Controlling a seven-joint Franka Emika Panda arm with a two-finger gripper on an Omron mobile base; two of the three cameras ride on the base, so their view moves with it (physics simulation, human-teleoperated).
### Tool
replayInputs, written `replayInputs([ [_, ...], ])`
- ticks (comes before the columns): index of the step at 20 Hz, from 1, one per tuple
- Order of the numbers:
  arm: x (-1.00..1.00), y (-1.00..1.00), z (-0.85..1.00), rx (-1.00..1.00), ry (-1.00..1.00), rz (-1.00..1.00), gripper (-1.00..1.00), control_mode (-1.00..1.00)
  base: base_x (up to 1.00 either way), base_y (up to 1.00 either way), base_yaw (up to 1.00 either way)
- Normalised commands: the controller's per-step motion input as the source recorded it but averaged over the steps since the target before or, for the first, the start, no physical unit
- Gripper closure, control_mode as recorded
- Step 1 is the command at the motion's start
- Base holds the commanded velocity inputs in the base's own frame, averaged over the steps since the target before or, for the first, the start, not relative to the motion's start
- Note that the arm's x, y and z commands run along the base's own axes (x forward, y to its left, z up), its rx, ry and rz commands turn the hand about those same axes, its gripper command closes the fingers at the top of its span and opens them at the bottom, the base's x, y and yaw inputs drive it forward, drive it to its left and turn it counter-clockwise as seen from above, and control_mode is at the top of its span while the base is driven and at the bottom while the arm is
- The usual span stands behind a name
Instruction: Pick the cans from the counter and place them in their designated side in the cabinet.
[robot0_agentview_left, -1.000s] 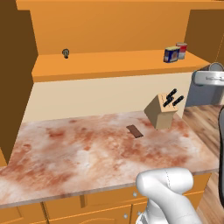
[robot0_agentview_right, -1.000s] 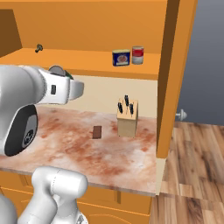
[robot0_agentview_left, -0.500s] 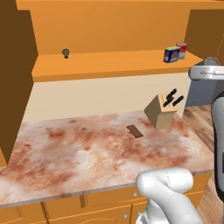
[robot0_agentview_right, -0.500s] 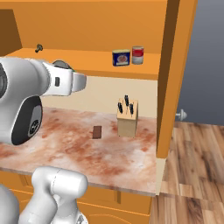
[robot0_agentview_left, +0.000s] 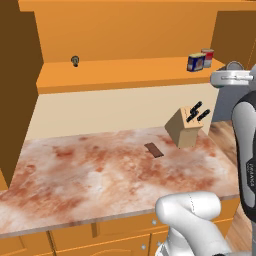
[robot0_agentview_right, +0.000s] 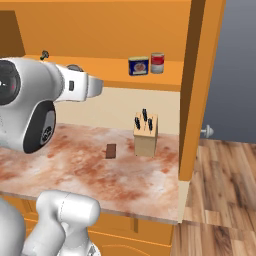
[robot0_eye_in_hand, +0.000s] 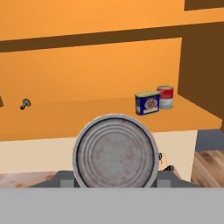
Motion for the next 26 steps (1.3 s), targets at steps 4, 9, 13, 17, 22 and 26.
replayInputs([
  [4, 0.24, 0.0, 0.06, -0.03, 0.0, 0.0, 1.0, -1.0, 0.0, 0.0, 0.0],
  [9, 0.23, 0.0, 0.02, -0.02, 0.01, 0.0, 1.0, -1.0, 0.0, 0.0, 0.0],
  [13, 0.2, 0.0, 0.0, -0.03, 0.03, 0.0, 1.0, -1.0, 0.0, 0.0, 0.0],
  [17, 0.2, 0.0, 0.0, -0.02, 0.04, 0.0, 1.0, -1.0, 0.0, 0.0, 0.0],
  [22, 0.2, 0.0, 0.0, -0.02, 0.04, 0.0, 1.0, -1.0, 0.0, 0.0, 0.0],
  [26, 0.22, 0.0, 0.0, -0.02, 0.03, 0.0, 1.0, -1.0, 0.0, 0.0, 0.0],
])
